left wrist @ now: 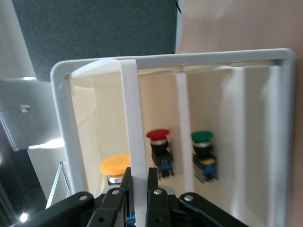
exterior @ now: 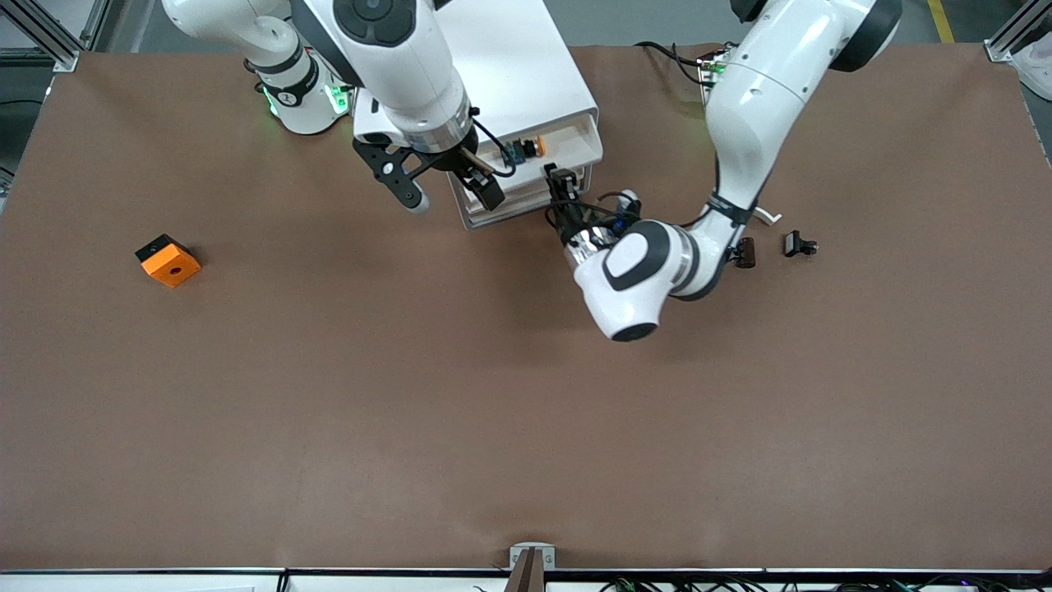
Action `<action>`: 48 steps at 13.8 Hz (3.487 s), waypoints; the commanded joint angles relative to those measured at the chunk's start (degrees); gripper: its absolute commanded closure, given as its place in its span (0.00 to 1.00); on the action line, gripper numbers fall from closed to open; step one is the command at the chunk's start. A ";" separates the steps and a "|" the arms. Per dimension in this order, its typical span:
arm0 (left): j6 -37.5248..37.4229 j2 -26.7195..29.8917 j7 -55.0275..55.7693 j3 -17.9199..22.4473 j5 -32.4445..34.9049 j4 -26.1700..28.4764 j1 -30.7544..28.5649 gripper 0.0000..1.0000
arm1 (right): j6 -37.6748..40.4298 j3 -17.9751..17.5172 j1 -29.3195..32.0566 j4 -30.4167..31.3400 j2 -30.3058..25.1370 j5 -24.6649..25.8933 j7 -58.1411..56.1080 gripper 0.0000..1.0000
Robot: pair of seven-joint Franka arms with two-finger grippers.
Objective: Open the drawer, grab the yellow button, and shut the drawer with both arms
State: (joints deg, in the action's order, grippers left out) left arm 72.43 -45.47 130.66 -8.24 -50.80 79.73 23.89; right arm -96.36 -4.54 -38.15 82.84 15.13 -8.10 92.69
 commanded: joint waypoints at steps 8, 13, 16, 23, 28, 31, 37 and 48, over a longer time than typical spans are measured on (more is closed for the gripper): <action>-0.53 -0.41 -8.58 1.65 1.23 -4.40 -6.14 1.00 | -4.80 0.59 -8.34 -3.13 7.01 4.75 14.27 0.00; -0.09 -0.32 -10.60 2.88 1.23 -4.67 -6.49 0.00 | -5.95 0.59 -9.32 -2.69 9.38 6.60 18.22 0.00; -0.18 0.11 -12.87 5.17 1.23 -5.46 -6.49 0.00 | -6.47 0.67 -9.32 -2.69 10.62 6.69 19.55 0.00; -0.27 1.08 -24.19 12.54 1.41 -10.46 -6.40 0.00 | -7.53 0.59 -9.40 -0.93 11.85 6.51 19.11 0.00; 2.45 3.71 -29.66 20.36 1.41 -11.00 -5.88 0.00 | -10.17 0.50 -10.55 0.57 11.85 5.46 19.11 0.00; 2.46 6.35 -33.70 23.52 1.50 -11.00 -5.96 0.00 | -10.08 0.50 -10.28 1.44 11.85 5.37 19.11 0.11; 2.46 10.13 -52.48 24.33 9.74 -10.91 -4.56 0.00 | -9.55 0.50 -9.67 1.36 11.76 5.37 18.49 0.78; 15.97 12.24 -76.52 23.89 29.71 -7.41 12.39 0.00 | 8.53 0.94 4.37 -7.87 5.79 5.37 -22.55 0.92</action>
State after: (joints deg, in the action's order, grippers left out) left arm 85.10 -35.06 55.32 15.38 -22.69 68.83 33.43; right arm -91.16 -3.18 -37.47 74.28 23.57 -2.25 84.08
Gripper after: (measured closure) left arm 0.000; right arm 0.586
